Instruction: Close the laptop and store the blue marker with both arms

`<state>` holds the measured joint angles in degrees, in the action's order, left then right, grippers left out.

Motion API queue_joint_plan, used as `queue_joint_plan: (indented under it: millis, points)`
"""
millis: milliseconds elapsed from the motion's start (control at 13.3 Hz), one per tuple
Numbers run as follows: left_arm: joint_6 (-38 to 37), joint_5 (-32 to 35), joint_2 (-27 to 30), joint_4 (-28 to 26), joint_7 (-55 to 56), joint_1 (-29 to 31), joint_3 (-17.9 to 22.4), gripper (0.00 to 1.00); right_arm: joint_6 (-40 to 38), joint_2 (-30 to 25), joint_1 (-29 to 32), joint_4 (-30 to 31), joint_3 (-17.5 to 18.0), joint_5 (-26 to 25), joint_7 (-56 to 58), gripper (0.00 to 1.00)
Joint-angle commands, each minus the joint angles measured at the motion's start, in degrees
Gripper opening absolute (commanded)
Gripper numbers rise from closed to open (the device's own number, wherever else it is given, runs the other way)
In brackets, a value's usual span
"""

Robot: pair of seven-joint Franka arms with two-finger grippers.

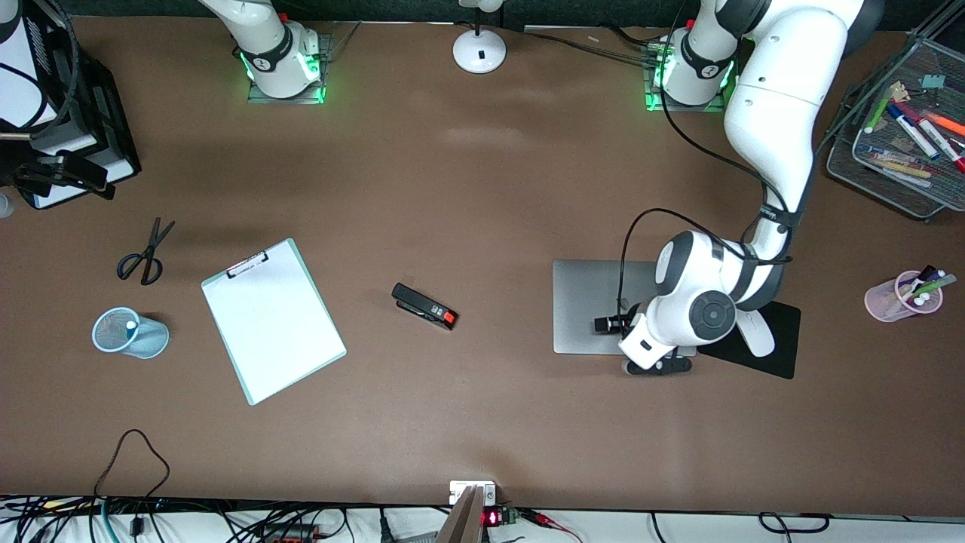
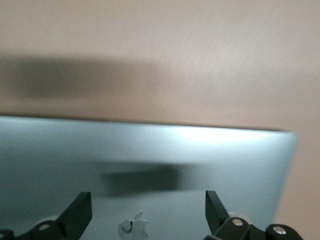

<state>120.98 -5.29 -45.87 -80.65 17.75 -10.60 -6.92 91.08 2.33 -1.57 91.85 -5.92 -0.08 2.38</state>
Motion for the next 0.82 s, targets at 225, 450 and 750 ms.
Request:
queue_joint_plan:
  millis: [225, 450, 750]
  points:
    - [-10.9, 1.6, 16.2, 0.8, -1.0, 4.8, 1.7, 1.0, -1.0, -0.7, 0.3, -0.7, 0.2, -0.1, 0.1, 1.0]
    - [-17.9, 6.2, 24.3, 0.8, -5.6, 7.8, 1.7, 1.0, -1.4, -0.7, 0.1, -1.1, 0.6, 0.3, 0.0, 1.0]
    - [-26.6, 6.3, 29.8, 1.1, -14.0, 11.6, 1.7, 1.0, -2.6, -0.7, -0.1, -1.1, 0.6, 0.3, -0.1, 1.0]
